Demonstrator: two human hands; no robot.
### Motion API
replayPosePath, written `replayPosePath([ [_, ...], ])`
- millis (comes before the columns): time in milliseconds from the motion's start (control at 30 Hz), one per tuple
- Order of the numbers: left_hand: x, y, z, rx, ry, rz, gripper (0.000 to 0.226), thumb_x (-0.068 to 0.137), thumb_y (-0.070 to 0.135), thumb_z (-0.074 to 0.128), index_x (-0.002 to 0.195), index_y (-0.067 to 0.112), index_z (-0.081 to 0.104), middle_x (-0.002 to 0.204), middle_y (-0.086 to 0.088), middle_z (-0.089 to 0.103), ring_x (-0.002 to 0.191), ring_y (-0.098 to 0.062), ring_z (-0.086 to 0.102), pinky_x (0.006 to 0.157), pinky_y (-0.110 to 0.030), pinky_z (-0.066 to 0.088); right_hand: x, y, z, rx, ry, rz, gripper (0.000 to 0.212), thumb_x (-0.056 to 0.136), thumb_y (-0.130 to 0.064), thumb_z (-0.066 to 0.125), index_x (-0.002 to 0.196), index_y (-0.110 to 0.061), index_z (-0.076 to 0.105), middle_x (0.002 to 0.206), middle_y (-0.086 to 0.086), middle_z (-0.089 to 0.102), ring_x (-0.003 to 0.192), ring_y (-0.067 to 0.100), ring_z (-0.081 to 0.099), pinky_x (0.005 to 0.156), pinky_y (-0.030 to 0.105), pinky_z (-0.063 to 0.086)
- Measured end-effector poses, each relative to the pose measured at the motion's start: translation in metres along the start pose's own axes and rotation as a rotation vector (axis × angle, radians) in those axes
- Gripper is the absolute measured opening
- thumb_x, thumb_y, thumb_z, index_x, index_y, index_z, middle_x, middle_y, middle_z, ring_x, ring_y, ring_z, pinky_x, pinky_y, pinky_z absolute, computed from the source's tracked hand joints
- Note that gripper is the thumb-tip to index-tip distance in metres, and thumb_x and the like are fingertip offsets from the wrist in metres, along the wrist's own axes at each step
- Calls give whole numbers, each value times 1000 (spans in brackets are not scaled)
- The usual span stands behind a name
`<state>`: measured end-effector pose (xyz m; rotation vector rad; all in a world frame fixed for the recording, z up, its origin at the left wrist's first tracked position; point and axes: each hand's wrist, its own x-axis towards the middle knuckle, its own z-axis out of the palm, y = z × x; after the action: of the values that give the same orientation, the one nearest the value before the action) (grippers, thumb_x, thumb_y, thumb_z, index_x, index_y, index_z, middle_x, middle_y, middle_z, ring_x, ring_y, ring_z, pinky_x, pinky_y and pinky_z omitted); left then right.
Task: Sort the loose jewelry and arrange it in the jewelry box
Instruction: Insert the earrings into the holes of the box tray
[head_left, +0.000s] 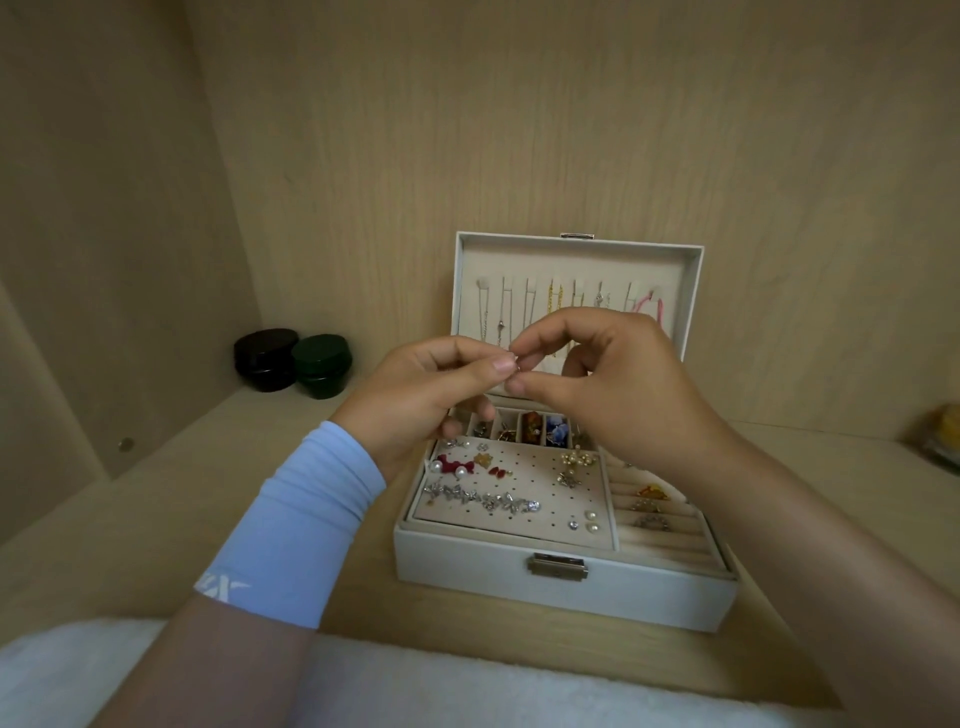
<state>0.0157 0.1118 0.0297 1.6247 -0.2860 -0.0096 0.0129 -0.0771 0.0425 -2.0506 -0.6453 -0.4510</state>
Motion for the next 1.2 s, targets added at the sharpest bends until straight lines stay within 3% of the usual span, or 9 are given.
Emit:
replayPosePath([
  [167,1,-2,3,24,13,5,12,86,28,70,95,21,75,88,3,74,66,-10,61,49,-17,42,1,1,-1,8,9,3,11,83,-18,80,91,-25,78,84,-10,75,50,24,58,53,33,54],
  [367,1,1,-8,44,-50,20,18,94,17,61,107,18,73,95,1,75,69,-10,61,50,-18,42,4,0,1,283,9,159,17,83,-7,78,97,-16,74,85,3,75,45,17,51,47,31,47],
  [567,3,-3,-11,149,-16,47,9,94,16,63,96,19,72,77,8,71,66,-8,60,51,-19,41,0,-1,7,233,-25,62,19,85,-7,76,96,-23,77,85,1,74,45,17,54,48,27,49],
  [767,1,-2,-17,216,-71,58,15,99,22,55,101,22,70,86,8,72,68,-9,60,53,-18,42,1,-8,17,261,43,68,14,87,-9,75,94,-20,78,81,2,75,44,11,54,46,29,50],
  [1000,1,-4,-27,170,-90,66,13,99,20,54,93,19,65,80,7,70,67,-13,59,51,-18,40,11,-14,19,42,-58,52,22,83,-13,80,99,-29,77,93,-10,74,57,33,61,57,42,57],
  [1100,2,-5,-28,174,-56,97,13,99,19,56,95,17,67,80,6,70,66,-13,59,51,-16,41,15,-16,20,-8,14,94,21,80,-25,82,100,-30,75,89,-13,74,60,28,64,62,36,59],
  [1200,2,-5,-27,144,8,134,12,96,16,59,91,15,69,77,4,71,63,-11,57,52,-9,41,18,-19,19,65,22,183,15,81,-23,82,95,-23,77,78,-3,75,48,17,59,51,26,54],
])
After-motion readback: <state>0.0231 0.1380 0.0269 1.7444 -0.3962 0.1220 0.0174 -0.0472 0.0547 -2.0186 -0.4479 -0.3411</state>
